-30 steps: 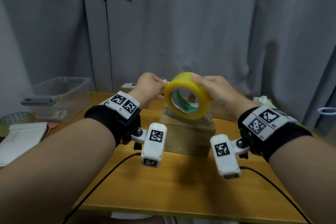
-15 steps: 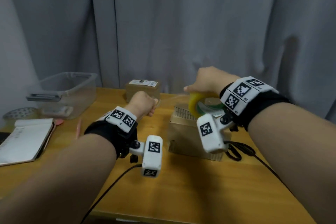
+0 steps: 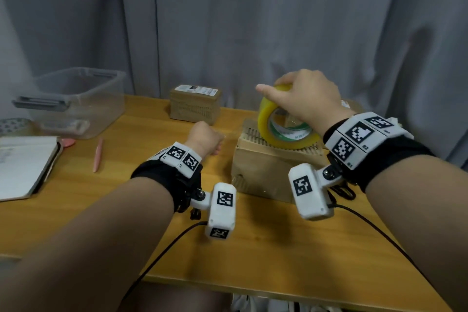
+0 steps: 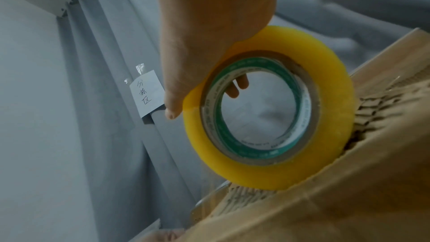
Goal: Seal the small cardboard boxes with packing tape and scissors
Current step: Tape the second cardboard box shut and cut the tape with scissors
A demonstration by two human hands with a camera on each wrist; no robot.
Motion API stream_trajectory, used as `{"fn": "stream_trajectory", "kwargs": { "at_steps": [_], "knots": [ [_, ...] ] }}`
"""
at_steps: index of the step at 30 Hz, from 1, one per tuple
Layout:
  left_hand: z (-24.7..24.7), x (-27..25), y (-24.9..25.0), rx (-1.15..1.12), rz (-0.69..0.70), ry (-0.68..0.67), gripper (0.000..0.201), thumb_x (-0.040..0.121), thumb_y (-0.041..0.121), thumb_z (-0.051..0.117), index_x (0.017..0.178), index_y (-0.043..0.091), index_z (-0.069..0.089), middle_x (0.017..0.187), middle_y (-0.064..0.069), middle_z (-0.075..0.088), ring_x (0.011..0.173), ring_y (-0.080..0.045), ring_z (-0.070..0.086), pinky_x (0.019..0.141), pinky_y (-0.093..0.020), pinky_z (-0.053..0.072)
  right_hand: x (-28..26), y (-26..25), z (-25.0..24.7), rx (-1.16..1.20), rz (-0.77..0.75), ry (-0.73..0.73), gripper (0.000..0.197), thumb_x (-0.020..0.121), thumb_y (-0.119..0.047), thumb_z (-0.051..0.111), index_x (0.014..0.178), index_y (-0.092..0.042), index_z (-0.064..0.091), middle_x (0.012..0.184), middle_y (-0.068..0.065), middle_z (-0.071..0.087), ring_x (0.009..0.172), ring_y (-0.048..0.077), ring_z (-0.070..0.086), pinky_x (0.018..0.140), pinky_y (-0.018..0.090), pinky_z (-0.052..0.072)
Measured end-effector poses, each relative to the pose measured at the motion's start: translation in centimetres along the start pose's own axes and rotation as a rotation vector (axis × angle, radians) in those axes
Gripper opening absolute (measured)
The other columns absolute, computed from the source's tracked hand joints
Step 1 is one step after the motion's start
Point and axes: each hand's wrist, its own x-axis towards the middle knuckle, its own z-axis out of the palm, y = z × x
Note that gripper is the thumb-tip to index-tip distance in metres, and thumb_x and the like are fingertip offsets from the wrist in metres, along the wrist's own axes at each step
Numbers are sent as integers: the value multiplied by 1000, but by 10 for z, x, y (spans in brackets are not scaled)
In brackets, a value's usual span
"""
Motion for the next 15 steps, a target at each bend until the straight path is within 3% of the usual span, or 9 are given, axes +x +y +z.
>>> {"fn": "stream_trajectory", "kwargs": {
  "at_steps": [3, 6, 11, 15],
  "knots": [
    [-3, -3, -3, -99, -39, -4, 29, 92, 14, 62, 66, 3, 54, 59, -7, 51, 41, -11, 48, 36, -15, 41, -5, -2, 1, -32, -13, -3, 61, 82, -74, 45, 120, -30, 63, 110, 2, 67, 110, 26, 58, 84, 38, 42],
    [-7, -5, -4, -139, -65, -23, 28, 89, 19, 65, 68, 4, 55, 61, -6, 51, 48, -12, 45, 36, -12, 42, -5, -5, 2, -24, -13, -16, 55, 84, -69, 47, 119, -30, 63, 112, 1, 67, 112, 26, 57, 88, 39, 40],
    [-2, -3, 0, 12, -52, -21, 36, 88, 18, 67, 57, 7, 52, 56, -5, 50, 46, -13, 45, 53, -20, 44, -1, -10, 8, -54, -13, -25, 49, 85, -64, 48, 119, -31, 63, 114, 2, 66, 113, 27, 56, 91, 40, 38],
    [13, -4, 0, 45, -46, -58, 37, 90, 15, 64, 56, 4, 50, 54, -8, 50, 31, -8, 44, 37, -17, 40, 0, -10, 8, -35, -2, -28, 46, 85, -61, 50, 117, -32, 64, 110, 1, 67, 111, 27, 56, 91, 40, 38]
  ]
}}
